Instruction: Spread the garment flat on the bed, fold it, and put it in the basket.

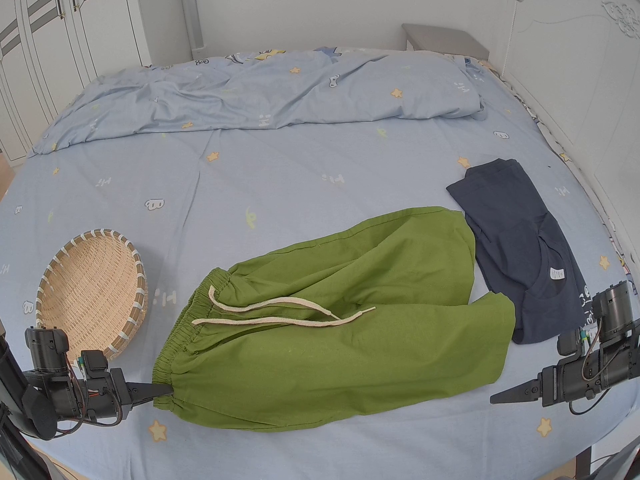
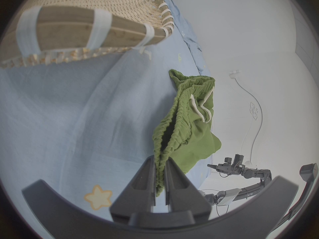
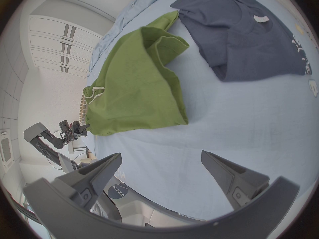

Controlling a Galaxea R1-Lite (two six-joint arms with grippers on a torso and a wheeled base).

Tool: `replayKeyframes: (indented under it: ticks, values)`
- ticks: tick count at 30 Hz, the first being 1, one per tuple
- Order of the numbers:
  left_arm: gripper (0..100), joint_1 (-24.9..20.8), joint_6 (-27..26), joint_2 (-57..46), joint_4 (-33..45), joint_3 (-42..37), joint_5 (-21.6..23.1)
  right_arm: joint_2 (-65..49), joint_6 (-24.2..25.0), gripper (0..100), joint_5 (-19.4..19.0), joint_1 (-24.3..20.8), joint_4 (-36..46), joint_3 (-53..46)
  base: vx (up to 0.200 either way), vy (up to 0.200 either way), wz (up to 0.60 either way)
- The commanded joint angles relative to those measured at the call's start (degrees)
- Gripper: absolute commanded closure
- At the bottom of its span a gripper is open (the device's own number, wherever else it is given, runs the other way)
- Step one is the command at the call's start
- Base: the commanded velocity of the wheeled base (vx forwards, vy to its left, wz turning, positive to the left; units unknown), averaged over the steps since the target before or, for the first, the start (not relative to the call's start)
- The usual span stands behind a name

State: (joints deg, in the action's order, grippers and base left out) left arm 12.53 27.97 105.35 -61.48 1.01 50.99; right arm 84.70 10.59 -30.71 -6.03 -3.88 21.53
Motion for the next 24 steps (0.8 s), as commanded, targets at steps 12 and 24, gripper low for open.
replayKeyframes:
  ticks: [12, 24]
  values:
    - [100, 1.0, -0.8, -0.1, 0.0, -0.9, 0.1, 14.4, -0.7, 0, -7.3, 1.7, -13.5, -2.0, 0.000, 0.000, 0.00]
    - [100, 0.7, -0.8, 0.3, -0.2, -0.8, 0.1, 24.5, -2.5, 0, -8.4, 1.9, -25.2, -1.1, 0.000, 0.000, 0.00]
